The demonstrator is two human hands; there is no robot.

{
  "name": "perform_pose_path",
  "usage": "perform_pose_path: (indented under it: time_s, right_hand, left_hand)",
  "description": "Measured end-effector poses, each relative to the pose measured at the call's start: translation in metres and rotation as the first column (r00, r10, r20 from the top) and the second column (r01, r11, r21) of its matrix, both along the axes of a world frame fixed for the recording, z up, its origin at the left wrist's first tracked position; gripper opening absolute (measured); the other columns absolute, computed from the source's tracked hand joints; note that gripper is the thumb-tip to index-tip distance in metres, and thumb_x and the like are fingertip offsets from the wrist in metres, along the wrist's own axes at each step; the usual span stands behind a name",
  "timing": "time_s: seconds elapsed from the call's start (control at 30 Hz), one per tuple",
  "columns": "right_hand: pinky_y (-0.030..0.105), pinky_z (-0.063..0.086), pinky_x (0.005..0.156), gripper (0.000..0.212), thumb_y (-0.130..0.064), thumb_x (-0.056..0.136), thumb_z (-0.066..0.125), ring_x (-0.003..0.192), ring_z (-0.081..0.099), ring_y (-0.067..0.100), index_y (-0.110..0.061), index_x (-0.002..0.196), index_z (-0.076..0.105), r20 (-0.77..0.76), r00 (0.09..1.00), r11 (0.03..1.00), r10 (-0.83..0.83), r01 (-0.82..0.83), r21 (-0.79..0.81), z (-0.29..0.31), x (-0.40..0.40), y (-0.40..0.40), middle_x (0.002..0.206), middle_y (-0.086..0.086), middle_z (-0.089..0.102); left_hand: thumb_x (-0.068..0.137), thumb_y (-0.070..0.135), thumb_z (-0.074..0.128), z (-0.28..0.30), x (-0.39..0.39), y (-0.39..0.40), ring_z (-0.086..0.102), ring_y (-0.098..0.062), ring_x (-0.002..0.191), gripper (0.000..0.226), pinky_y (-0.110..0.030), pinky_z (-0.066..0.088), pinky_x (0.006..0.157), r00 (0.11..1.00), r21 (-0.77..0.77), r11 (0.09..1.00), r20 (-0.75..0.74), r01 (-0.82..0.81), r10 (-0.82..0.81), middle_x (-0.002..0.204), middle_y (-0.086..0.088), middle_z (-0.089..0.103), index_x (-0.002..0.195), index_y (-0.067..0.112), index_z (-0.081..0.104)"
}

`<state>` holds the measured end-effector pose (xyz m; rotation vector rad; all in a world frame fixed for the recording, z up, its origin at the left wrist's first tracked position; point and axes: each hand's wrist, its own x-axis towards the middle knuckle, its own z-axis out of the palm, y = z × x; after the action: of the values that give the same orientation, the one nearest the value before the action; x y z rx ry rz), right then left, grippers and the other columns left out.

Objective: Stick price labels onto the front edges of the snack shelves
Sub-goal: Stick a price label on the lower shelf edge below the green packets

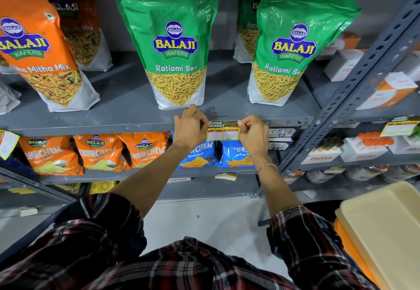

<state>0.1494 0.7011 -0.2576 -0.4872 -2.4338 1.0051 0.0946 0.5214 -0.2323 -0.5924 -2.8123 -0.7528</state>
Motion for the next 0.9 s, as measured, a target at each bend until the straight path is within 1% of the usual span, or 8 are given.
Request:
perform_pose_path:
  time_s: [0.1,0.4,0.5,0.57,0.67,0.73,0.8,0.9]
  right_hand:
    - [0.033,0.048,0.054,0.015,-0.013,0.088,0.061,0.062,0.057,0.025,-0.007,0.075,0.057,0.005,1.0,1.0,0.024,-0.024,-0.004,-0.001,0.0,0.003,0.068,0.008,0.064]
    - [0.036,0.05,0.056,0.013,-0.007,0.088,0.059,0.068,0.058,0.025,-0.005,0.076,0.057,0.002,0.997,0.996,0.075,-0.075,0.039,-0.003,-0.003,0.008,0.073,0.01,0.064]
    - [0.033,0.048,0.057,0.013,-0.007,0.087,0.061,0.068,0.059,0.026,-0.005,0.075,0.058,0.002,0.999,0.998,0.046,-0.046,0.035,-0.002,-0.003,0.004,0.072,0.011,0.065]
    - [0.029,0.042,0.056,0.013,-0.01,0.086,0.063,0.068,0.059,0.028,-0.004,0.076,0.056,0.0,1.0,1.0,-0.003,0.003,0.021,-0.001,-0.003,0.0,0.072,0.012,0.065]
    - [0.038,0.045,0.058,0.025,-0.016,0.084,0.068,0.07,0.058,0.033,-0.001,0.086,0.048,0.021,0.996,0.993,-0.083,0.085,-0.078,0.004,-0.004,0.002,0.065,0.008,0.055]
    - [0.046,0.049,0.066,0.033,-0.017,0.083,0.07,0.072,0.056,0.033,-0.001,0.097,0.044,0.031,0.998,0.989,-0.059,0.063,-0.137,0.006,-0.003,0.003,0.065,0.006,0.051]
    - [0.042,0.048,0.071,0.051,-0.031,0.079,0.073,0.076,0.052,0.029,-0.002,0.106,0.04,0.03,0.999,0.983,-0.023,0.028,-0.182,0.008,-0.001,-0.003,0.078,0.008,0.054]
    - [0.037,0.043,0.072,0.077,-0.052,0.068,0.077,0.088,0.054,0.03,-0.003,0.113,0.038,0.088,0.994,0.984,-0.067,0.08,-0.159,0.011,-0.002,-0.02,0.103,0.012,0.055]
  left_hand:
    - [0.087,0.026,0.065,0.0,-0.001,-0.002,0.056,-0.023,0.086,0.01,-0.044,0.042,0.08,1.0,-0.015,1.0,-0.006,0.023,-0.024,0.096,-0.003,0.055,0.085,0.016,0.068]
    - [0.09,0.028,0.061,0.0,-0.004,-0.005,0.055,-0.024,0.088,0.014,-0.042,0.04,0.076,0.998,-0.07,0.995,-0.007,0.069,-0.07,0.097,-0.004,0.054,0.088,0.016,0.068]
    - [0.087,0.029,0.064,0.001,-0.004,-0.003,0.057,-0.022,0.082,0.013,-0.042,0.043,0.077,0.999,-0.031,0.999,0.003,0.045,-0.045,0.095,-0.002,0.055,0.084,0.017,0.068]
    - [0.085,0.029,0.068,0.003,-0.004,-0.003,0.059,-0.021,0.076,0.014,-0.042,0.045,0.077,1.0,0.01,1.0,0.006,0.024,-0.024,0.094,-0.002,0.056,0.079,0.017,0.064]
    - [0.081,0.027,0.073,0.007,-0.005,-0.003,0.055,-0.022,0.065,0.028,-0.043,0.046,0.075,0.997,0.105,0.994,0.077,-0.007,-0.001,0.086,-0.002,0.053,0.083,0.018,0.047]
    - [0.078,0.027,0.076,0.009,-0.007,-0.002,0.056,-0.022,0.071,0.037,-0.045,0.049,0.08,0.99,0.173,0.985,0.142,-0.018,-0.007,0.085,0.001,0.054,0.092,0.019,0.042]
    - [0.073,0.037,0.077,0.01,-0.01,0.001,0.057,-0.018,0.078,0.044,-0.045,0.049,0.083,0.988,0.153,0.988,0.155,-0.002,-0.022,0.087,0.004,0.056,0.098,0.019,0.045]
    - [0.066,0.063,0.072,0.009,-0.01,0.011,0.059,-0.021,0.085,0.064,-0.04,0.046,0.081,0.995,0.008,1.0,0.097,0.001,-0.001,0.091,-0.001,0.063,0.102,0.015,0.05]
